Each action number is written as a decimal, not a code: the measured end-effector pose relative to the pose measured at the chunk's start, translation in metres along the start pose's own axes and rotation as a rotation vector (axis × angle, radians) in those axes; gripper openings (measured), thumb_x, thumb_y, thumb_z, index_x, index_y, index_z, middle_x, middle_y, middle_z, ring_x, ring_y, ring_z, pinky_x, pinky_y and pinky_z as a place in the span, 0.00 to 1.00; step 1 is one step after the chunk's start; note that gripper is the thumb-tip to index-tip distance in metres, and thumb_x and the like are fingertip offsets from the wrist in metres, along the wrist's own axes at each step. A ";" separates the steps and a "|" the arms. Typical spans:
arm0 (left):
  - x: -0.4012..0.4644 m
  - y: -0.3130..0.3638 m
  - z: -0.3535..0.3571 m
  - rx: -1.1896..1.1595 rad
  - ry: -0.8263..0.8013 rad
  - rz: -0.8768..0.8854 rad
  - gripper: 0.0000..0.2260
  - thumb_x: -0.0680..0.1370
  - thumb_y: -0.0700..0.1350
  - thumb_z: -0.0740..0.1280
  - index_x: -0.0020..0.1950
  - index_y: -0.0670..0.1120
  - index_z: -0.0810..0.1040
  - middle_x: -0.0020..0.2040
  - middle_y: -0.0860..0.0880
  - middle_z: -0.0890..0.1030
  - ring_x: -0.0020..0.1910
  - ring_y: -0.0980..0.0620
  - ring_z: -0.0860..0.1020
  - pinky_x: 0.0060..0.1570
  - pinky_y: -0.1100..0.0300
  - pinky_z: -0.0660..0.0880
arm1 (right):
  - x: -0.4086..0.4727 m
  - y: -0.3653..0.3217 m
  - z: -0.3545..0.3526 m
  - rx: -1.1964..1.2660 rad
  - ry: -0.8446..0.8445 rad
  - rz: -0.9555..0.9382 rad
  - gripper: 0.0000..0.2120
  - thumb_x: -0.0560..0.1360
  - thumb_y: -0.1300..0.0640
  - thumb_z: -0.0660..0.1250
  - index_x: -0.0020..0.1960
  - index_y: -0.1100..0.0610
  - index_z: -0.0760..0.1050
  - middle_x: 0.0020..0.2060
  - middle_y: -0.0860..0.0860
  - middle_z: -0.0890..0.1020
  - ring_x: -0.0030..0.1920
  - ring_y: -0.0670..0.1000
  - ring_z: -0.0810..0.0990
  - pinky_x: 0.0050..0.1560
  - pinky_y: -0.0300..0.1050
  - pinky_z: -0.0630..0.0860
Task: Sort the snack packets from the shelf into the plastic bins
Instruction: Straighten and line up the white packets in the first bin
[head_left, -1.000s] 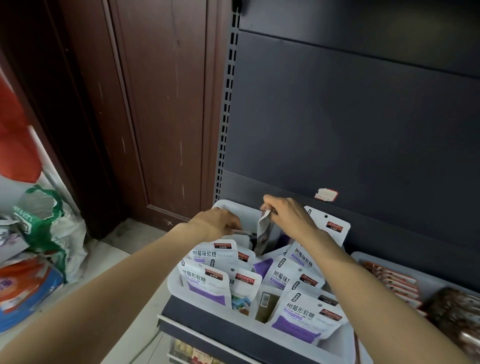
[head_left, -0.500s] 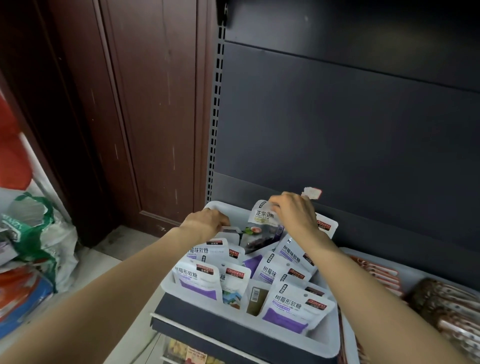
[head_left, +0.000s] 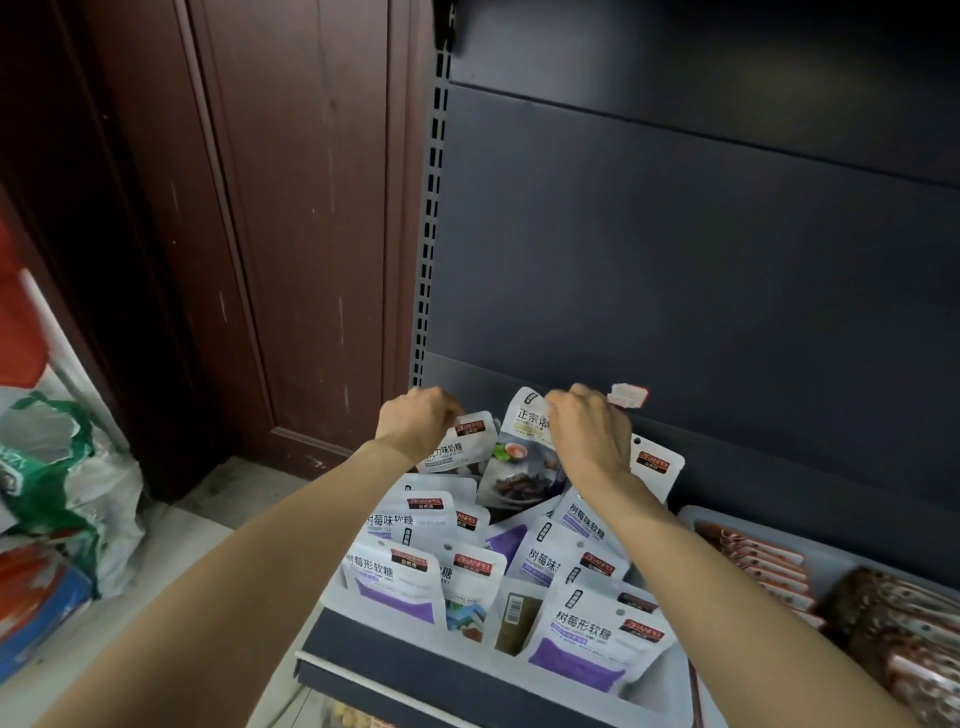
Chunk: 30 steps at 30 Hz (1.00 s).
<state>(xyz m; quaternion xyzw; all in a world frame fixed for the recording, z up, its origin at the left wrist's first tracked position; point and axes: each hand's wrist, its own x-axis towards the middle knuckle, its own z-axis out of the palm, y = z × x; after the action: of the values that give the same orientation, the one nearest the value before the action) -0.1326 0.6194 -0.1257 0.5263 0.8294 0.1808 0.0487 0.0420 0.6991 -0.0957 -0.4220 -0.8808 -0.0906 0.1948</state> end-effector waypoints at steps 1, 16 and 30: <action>0.005 0.000 0.001 -0.042 0.012 -0.022 0.10 0.80 0.44 0.62 0.54 0.55 0.82 0.52 0.51 0.83 0.52 0.46 0.79 0.47 0.57 0.74 | 0.002 0.000 0.001 -0.011 0.023 0.012 0.07 0.76 0.66 0.63 0.46 0.59 0.78 0.44 0.55 0.80 0.46 0.57 0.79 0.30 0.43 0.62; 0.034 -0.036 0.007 -0.065 -0.154 0.038 0.10 0.76 0.37 0.66 0.57 0.44 0.80 0.54 0.42 0.82 0.51 0.41 0.79 0.49 0.52 0.76 | 0.019 -0.039 0.021 0.414 -0.077 -0.029 0.07 0.77 0.54 0.67 0.50 0.54 0.81 0.43 0.51 0.82 0.45 0.53 0.80 0.37 0.39 0.65; 0.016 -0.048 0.013 -0.251 0.107 0.432 0.12 0.75 0.38 0.69 0.57 0.44 0.77 0.54 0.45 0.75 0.53 0.46 0.75 0.51 0.53 0.74 | 0.014 -0.072 0.054 0.262 -0.232 0.038 0.13 0.78 0.53 0.64 0.61 0.50 0.78 0.51 0.54 0.83 0.53 0.54 0.80 0.46 0.41 0.71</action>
<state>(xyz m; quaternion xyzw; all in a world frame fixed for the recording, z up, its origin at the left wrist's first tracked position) -0.1771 0.6191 -0.1527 0.6711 0.6700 0.3160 0.0301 -0.0366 0.6815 -0.1380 -0.4173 -0.8934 0.0778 0.1469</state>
